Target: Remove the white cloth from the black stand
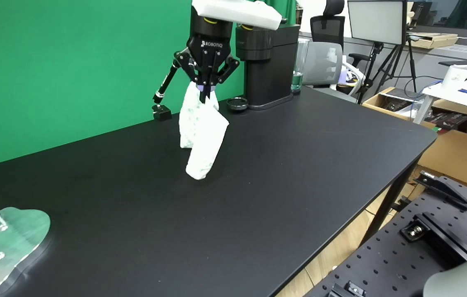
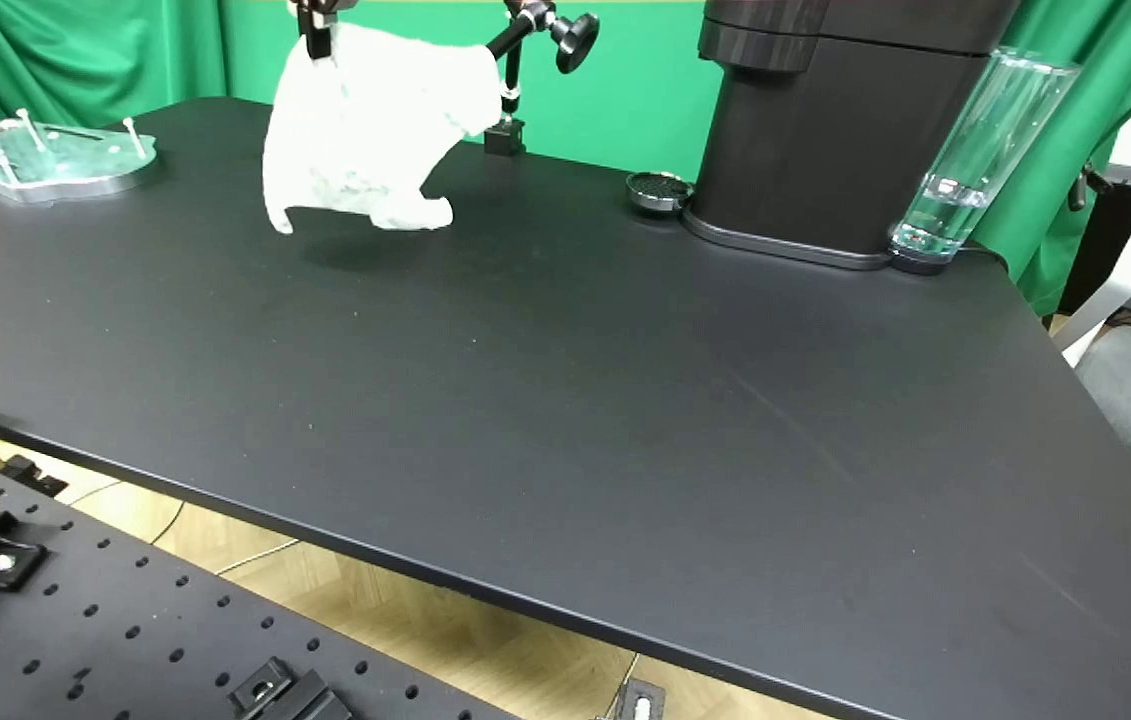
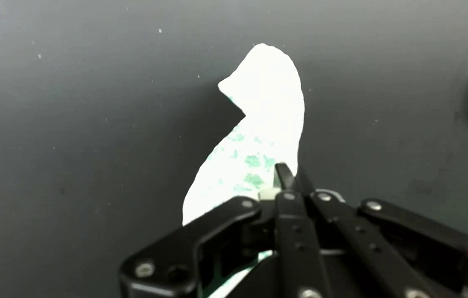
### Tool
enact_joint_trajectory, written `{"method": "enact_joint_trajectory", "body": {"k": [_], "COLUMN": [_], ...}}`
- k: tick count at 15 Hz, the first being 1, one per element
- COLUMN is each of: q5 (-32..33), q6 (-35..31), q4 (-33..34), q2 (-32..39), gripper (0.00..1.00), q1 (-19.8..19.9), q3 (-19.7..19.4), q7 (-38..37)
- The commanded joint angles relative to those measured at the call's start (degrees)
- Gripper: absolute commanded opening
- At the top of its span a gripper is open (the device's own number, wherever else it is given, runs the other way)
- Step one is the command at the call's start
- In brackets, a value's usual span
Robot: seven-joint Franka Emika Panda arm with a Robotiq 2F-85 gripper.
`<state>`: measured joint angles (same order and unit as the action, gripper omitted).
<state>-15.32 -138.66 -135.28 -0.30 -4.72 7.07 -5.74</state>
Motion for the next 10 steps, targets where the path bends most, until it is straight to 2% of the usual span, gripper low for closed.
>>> {"method": "enact_joint_trajectory", "body": {"k": [1,6,10], "q5": [-0.35,0.17,0.54], "q6": [3.77,9.33,11.14], "q4": [-7.5,-14.4,-17.94], "q2": [-9.07,-15.85,-18.06], "gripper": [0.0,0.0,0.0], "q1": [-0.07,0.31,0.71], "q3": [-0.91,-1.63,-1.86], "q7": [-3.15,-4.55,-4.82]}}
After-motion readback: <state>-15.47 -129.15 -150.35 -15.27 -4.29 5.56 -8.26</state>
